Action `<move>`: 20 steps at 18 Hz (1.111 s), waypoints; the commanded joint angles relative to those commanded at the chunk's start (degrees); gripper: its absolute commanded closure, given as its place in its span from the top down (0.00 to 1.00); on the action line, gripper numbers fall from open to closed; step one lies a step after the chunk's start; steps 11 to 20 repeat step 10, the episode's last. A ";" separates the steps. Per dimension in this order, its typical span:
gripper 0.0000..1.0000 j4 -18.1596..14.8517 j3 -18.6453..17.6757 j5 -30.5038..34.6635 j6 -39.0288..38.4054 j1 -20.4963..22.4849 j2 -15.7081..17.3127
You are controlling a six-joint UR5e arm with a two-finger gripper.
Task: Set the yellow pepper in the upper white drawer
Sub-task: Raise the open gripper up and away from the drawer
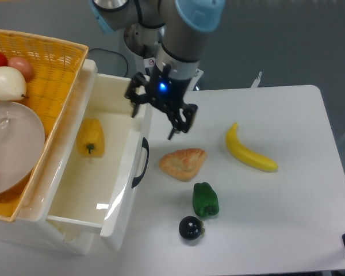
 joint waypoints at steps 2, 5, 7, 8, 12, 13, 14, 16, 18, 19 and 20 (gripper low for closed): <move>1.00 2.19 -0.09 1.49 0.71 0.00 -0.88; 1.00 6.76 0.17 9.37 2.29 -0.17 -2.72; 1.00 7.04 0.09 12.65 5.27 -0.35 -3.69; 1.00 7.04 -0.35 12.83 5.81 -0.44 -3.96; 1.00 7.30 -0.44 12.92 5.82 -0.44 -4.22; 1.00 7.30 -0.44 12.92 5.82 -0.44 -4.22; 1.00 7.30 -0.44 12.92 5.82 -0.44 -4.22; 1.00 7.30 -0.44 12.92 5.82 -0.44 -4.22; 1.00 7.30 -0.44 12.92 5.82 -0.44 -4.22; 1.00 7.30 -0.44 12.92 5.82 -0.44 -4.22; 1.00 7.30 -0.44 12.92 5.82 -0.44 -4.22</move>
